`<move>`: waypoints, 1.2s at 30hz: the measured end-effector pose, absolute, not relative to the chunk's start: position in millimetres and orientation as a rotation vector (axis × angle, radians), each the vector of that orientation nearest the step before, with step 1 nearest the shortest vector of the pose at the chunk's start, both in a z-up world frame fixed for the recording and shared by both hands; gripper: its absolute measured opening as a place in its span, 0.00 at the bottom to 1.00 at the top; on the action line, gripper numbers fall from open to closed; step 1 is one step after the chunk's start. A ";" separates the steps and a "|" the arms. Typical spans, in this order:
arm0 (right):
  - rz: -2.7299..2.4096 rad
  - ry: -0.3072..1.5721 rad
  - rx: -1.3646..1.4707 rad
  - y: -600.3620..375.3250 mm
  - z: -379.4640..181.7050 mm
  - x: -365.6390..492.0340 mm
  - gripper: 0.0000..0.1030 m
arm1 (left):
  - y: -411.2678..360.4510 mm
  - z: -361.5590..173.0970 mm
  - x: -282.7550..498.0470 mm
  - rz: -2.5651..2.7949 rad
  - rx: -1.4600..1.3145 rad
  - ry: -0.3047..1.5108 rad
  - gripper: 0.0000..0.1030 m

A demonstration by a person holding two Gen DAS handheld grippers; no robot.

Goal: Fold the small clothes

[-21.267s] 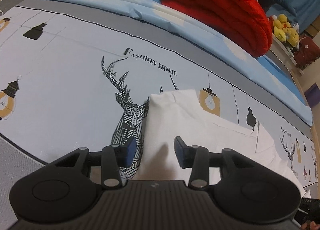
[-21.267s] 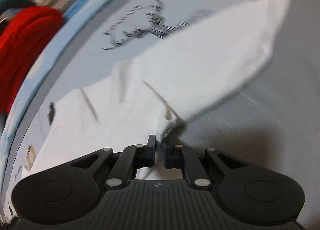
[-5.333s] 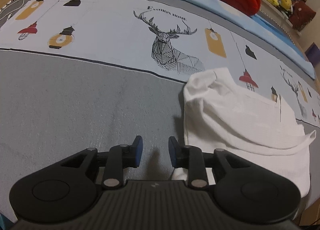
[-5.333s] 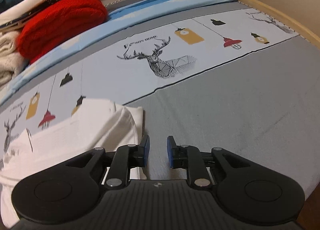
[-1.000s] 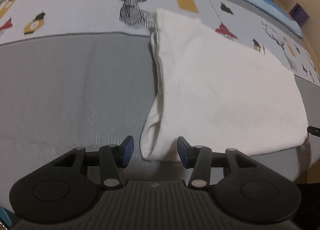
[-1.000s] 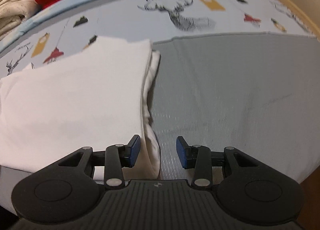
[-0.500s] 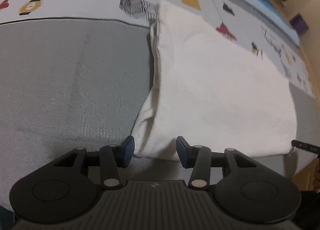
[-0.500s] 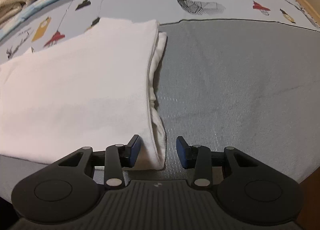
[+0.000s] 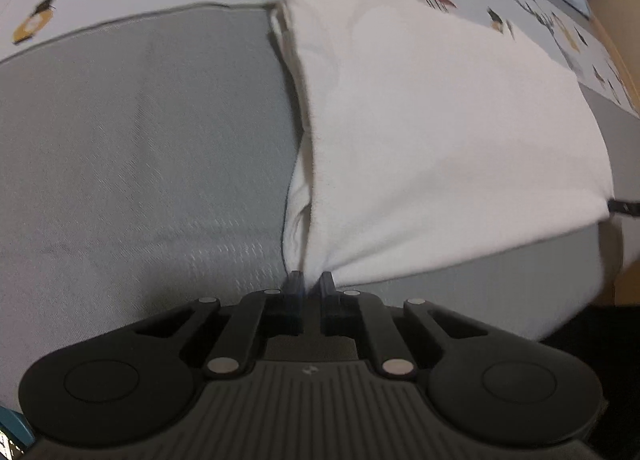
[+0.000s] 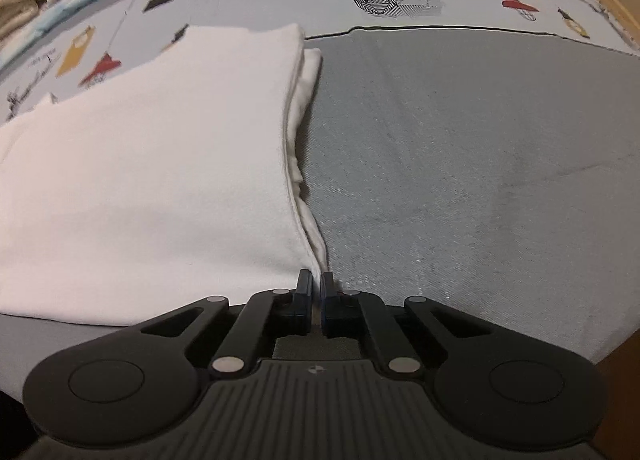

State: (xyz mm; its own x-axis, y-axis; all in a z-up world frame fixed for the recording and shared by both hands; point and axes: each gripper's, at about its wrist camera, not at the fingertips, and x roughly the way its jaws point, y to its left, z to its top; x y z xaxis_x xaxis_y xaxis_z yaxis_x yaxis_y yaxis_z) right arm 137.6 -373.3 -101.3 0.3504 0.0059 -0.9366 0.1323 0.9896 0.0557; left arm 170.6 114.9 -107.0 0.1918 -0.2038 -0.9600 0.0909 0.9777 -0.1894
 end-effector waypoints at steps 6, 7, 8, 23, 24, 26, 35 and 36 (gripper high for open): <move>-0.134 1.166 0.095 -370.9 -94.2 141.4 0.23 | 129.4 -88.3 180.1 -0.158 -0.195 1.270 0.51; -0.147 1.135 0.088 -371.3 -90.0 141.0 0.26 | 135.3 -83.4 183.3 -0.136 -0.233 1.237 0.58; -0.161 1.102 0.084 -371.9 -85.2 139.6 0.27 | 139.6 -80.9 186.5 -0.122 -0.268 1.218 0.63; -0.151 0.977 0.121 -375.7 -66.5 139.8 0.27 | 114.2 -120.7 237.3 -0.067 -0.362 1.293 0.64; -0.150 0.978 0.122 -376.3 -66.5 140.1 0.27 | 111.5 -121.0 238.0 -0.069 -0.349 1.286 0.63; -0.153 0.977 0.125 -376.0 -66.8 140.1 0.27 | 104.8 -121.4 240.6 -0.075 -0.309 1.273 0.56; -0.156 0.973 0.115 -370.5 -67.0 140.2 0.27 | 107.0 -118.0 238.2 -0.136 -0.346 1.257 0.23; -0.153 0.973 0.112 -369.6 -67.1 140.2 0.27 | 109.9 -118.2 238.2 -0.130 -0.367 1.259 0.26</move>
